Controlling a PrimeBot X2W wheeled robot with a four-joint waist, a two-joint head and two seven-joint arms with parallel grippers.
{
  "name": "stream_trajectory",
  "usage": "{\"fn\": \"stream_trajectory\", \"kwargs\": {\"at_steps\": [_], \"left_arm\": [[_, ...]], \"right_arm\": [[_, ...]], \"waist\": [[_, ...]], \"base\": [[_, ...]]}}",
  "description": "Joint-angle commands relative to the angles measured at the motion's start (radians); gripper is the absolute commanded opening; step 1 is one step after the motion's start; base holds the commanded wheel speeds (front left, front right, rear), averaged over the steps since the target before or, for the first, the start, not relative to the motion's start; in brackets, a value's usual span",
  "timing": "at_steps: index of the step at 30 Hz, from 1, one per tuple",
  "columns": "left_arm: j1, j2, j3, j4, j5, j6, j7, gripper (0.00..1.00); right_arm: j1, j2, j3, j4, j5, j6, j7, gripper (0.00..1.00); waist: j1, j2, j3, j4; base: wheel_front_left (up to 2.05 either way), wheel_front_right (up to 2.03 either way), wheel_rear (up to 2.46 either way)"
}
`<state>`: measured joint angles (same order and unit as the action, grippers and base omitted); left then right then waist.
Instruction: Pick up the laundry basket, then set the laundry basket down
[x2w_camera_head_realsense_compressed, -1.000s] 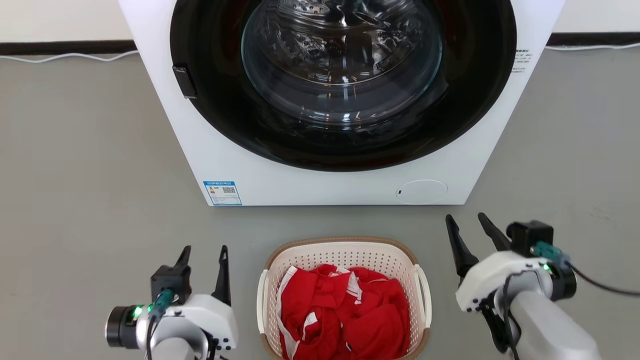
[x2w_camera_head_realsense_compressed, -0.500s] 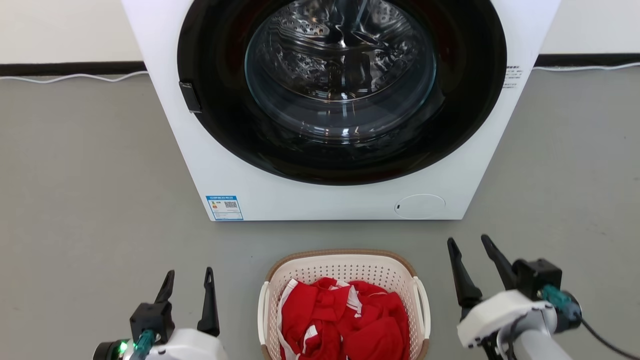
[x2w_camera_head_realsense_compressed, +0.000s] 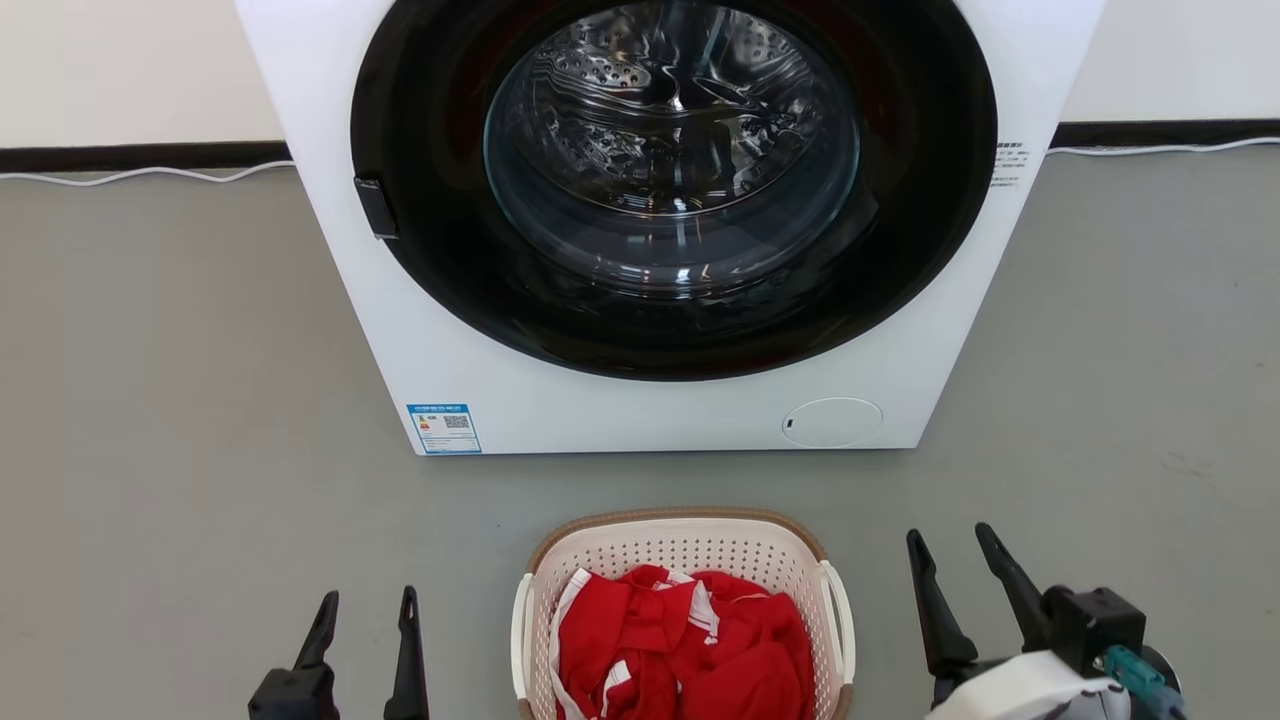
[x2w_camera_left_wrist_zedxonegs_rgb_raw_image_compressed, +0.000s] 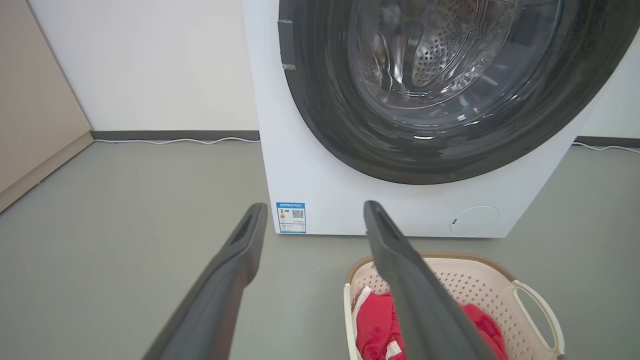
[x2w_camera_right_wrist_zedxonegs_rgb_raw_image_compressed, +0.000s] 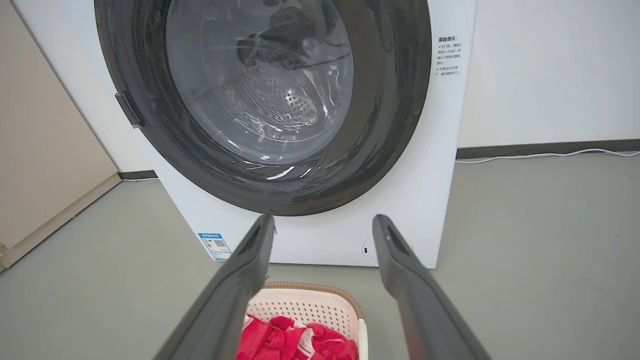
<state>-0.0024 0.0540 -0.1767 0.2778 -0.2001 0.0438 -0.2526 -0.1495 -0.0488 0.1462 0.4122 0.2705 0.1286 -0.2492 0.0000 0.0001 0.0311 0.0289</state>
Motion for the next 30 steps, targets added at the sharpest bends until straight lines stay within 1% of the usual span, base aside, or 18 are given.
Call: {"fn": "stream_trajectory", "kwargs": {"at_steps": [1,13,20,30], "left_arm": [[-0.006,0.007,0.041,-0.036,0.008,-0.003,-0.009,1.0],[0.043,-0.003,0.056,-0.064,0.009,-0.011,-0.009,1.0],[0.04,-0.003,0.044,-0.062,0.004,-0.007,-0.009,1.0],[0.038,-0.004,0.032,-0.065,-0.012,-0.02,-0.009,1.0]], "right_arm": [[0.005,-0.002,0.016,-0.036,-0.01,0.002,-0.013,1.0],[0.033,-0.002,0.005,-0.057,-0.027,0.002,-0.013,1.0],[0.033,-0.002,0.008,-0.057,-0.017,0.002,-0.013,1.0],[0.024,-0.001,0.012,-0.052,-0.008,0.002,-0.013,1.0]], "waist": [[0.0,-0.0001,-0.001,-0.001],[0.0,-0.0001,-0.006,-0.004],[0.0,-0.0001,0.0,-0.005],[0.0,-0.0001,0.005,-0.01]], "base": [[0.0,0.0,0.0],[0.0,0.0,0.0],[0.0,0.0,0.0],[0.0,0.0,0.0]]}}
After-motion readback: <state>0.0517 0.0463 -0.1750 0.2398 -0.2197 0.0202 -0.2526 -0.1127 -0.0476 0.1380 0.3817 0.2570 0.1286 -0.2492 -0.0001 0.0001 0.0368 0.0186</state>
